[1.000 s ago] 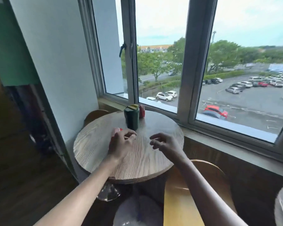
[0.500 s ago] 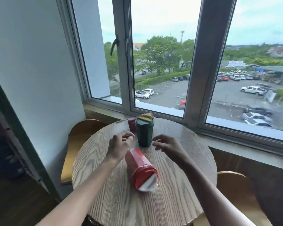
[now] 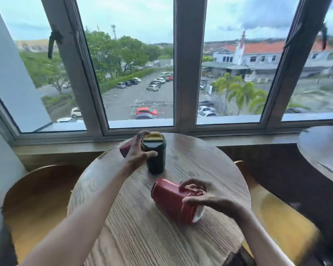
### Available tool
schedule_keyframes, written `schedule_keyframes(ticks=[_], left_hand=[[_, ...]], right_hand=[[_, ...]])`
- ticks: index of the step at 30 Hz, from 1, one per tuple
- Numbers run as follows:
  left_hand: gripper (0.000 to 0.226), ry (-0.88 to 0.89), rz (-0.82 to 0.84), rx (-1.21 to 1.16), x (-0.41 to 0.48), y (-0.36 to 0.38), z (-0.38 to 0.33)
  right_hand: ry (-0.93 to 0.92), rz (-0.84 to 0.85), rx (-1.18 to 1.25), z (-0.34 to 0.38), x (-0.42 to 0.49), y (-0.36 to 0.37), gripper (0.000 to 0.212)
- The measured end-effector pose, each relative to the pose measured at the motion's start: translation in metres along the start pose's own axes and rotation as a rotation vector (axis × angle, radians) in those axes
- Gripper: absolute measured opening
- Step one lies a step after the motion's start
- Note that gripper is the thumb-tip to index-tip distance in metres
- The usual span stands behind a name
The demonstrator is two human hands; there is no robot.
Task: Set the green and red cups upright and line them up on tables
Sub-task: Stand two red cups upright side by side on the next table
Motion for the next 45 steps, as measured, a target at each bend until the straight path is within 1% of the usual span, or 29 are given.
schedule_keyframes(ticks=[1, 4, 7, 9, 12, 15, 17, 19, 20, 22, 24, 28, 30, 32, 34, 36, 38, 41, 45], left_hand=[[0.067, 0.018, 0.025, 0.012, 0.003, 0.001, 0.002], [0.061, 0.063, 0.021, 0.076, 0.007, 0.001, 0.007], [0.064, 0.1, -0.008, 0.101, 0.007, 0.0, 0.01], [0.066, 0.101, -0.036, 0.115, 0.006, -0.001, 0.012], [0.066, 0.118, -0.039, 0.12, 0.007, 0.001, 0.012], [0.077, 0.11, -0.013, 0.062, 0.004, -0.002, 0.018], [0.085, 0.107, 0.02, -0.004, 0.004, -0.003, 0.022], [0.087, 0.1, 0.039, -0.015, 0.005, -0.004, 0.027], [0.086, 0.093, 0.044, -0.009, 0.005, -0.005, 0.029], [0.084, 0.096, 0.043, 0.001, 0.006, -0.006, 0.031], [0.085, 0.111, 0.046, 0.005, 0.006, -0.007, 0.033], [0.086, 0.137, 0.073, -0.002, 0.006, -0.01, 0.034], [0.086, 0.154, 0.079, -0.007, 0.006, -0.01, 0.036], [0.085, 0.144, 0.075, 0.0, 0.008, -0.011, 0.038], [0.086, 0.137, 0.084, -0.019, 0.009, -0.009, 0.041], [0.085, 0.155, 0.086, -0.024, 0.009, -0.008, 0.041], [0.083, 0.166, 0.082, -0.028, 0.009, -0.008, 0.042], [0.083, 0.171, 0.075, -0.031, 0.01, -0.009, 0.041], [0.08, 0.166, 0.114, -0.038, 0.013, -0.008, 0.045]], right_hand=[[0.007, 0.003, -0.005, -0.003, -0.005, 0.005, 0.047], [0.034, -0.023, -0.034, -0.012, -0.015, 0.016, 0.07], [0.014, -0.057, -0.033, -0.019, -0.015, 0.03, 0.085], [-0.009, -0.119, -0.07, -0.016, -0.015, 0.033, 0.084], [-0.002, -0.195, -0.128, -0.006, -0.013, 0.034, 0.076], [0.009, -0.287, -0.017, 0.013, -0.003, 0.028, 0.071], [0.09, -0.386, -0.015, 0.024, 0.008, 0.016, 0.075], [0.259, -0.483, -0.121, 0.031, 0.022, 0.0, 0.086], [0.346, -0.503, -0.184, 0.035, 0.029, -0.006, 0.091], [0.463, -0.507, -0.296, 0.046, 0.046, -0.013, 0.096], [0.491, -0.511, -0.375, 0.058, 0.063, -0.018, 0.097], [0.553, -0.507, -0.558, 0.075, 0.083, -0.019, 0.091], [0.575, -0.486, -0.618, 0.079, 0.084, -0.017, 0.093], [0.563, -0.423, -0.61, 0.075, 0.083, -0.013, 0.105], [0.506, -0.358, -0.552, 0.068, 0.08, -0.008, 0.115], [0.433, -0.343, -0.512, 0.067, 0.077, -0.004, 0.109], [0.383, -0.388, -0.49, 0.067, 0.074, -0.003, 0.101], [0.361, -0.438, -0.476, 0.069, 0.075, -0.005, 0.1], [0.369, -0.437, -0.456, 0.067, 0.077, -0.007, 0.101]])
Point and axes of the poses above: each hand's wrist, its own x-axis towards the middle knuckle, its own y-axis out of the palm, z = x × y, the point moved 9 cm from there along x, towards the middle knuckle, and after that the axes turned 11 degrees about z, right-handed, at the moved point
